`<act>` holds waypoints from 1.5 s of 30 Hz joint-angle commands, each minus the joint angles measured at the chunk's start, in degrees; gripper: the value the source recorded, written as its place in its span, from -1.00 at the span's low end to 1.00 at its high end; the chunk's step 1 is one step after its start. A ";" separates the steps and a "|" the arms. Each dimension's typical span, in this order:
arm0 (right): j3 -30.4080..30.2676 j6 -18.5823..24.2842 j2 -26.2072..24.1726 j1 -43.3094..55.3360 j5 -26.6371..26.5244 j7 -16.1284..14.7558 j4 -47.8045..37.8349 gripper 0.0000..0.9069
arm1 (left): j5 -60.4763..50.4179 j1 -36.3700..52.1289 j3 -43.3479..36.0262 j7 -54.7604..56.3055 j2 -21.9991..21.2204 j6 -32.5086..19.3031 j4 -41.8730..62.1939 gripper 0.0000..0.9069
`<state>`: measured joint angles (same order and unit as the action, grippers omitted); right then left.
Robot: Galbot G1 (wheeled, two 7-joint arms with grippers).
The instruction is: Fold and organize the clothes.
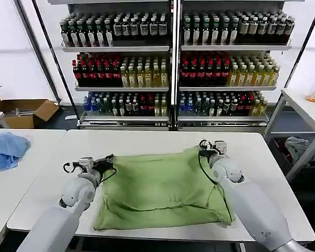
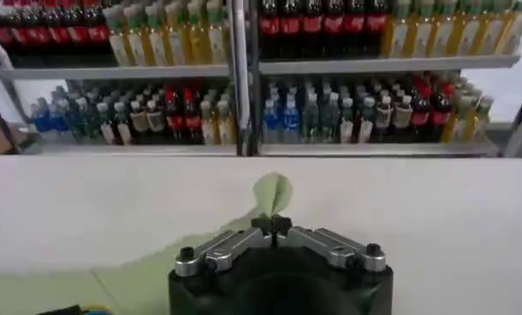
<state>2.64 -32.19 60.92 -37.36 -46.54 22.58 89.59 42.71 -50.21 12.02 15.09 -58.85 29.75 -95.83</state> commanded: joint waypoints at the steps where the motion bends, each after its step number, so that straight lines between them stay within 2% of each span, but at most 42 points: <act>1: 4.68 -0.72 -5.56 -9.58 0.21 0.13 16.24 -1.00 | 0.68 -10.22 3.57 -0.31 1.93 -0.51 -12.73 -0.93; 13: 11.20 -0.91 -12.31 -26.95 1.02 0.26 29.13 -1.00 | -2.85 -21.64 7.13 -1.80 3.20 -0.42 -20.00 -0.96; 20: 13.19 -0.89 -11.82 -35.80 3.36 0.78 32.03 -1.00 | -5.60 -24.09 7.15 -2.43 3.26 0.79 -19.76 -0.96; 26: 12.61 -0.91 -10.44 -36.37 4.91 1.53 28.95 -1.00 | -10.17 -24.74 6.02 -3.08 2.73 0.73 -17.85 -0.96; 27: 12.45 -0.93 -10.23 -36.21 5.09 1.50 28.17 -0.96 | -10.47 -24.63 5.95 -3.38 2.60 0.73 -17.51 -0.64; 28: 12.24 -0.96 -10.05 -35.90 5.23 1.55 27.80 1.00 | -10.69 -24.55 5.90 -3.52 2.45 0.74 -17.22 1.00; 38: 11.44 -0.64 -8.18 -35.00 8.53 0.09 27.95 1.00 | -16.99 -25.76 6.05 -3.11 -0.29 -3.03 -17.62 1.00; 45: 13.45 1.83 -8.56 -40.70 13.22 -0.35 32.71 1.00 | -18.31 -33.29 10.24 3.23 -6.87 -7.41 -25.03 1.00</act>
<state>15.15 -31.62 52.34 -73.41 -37.10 22.69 119.10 28.37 -75.94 18.83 13.01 -59.50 26.93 -114.43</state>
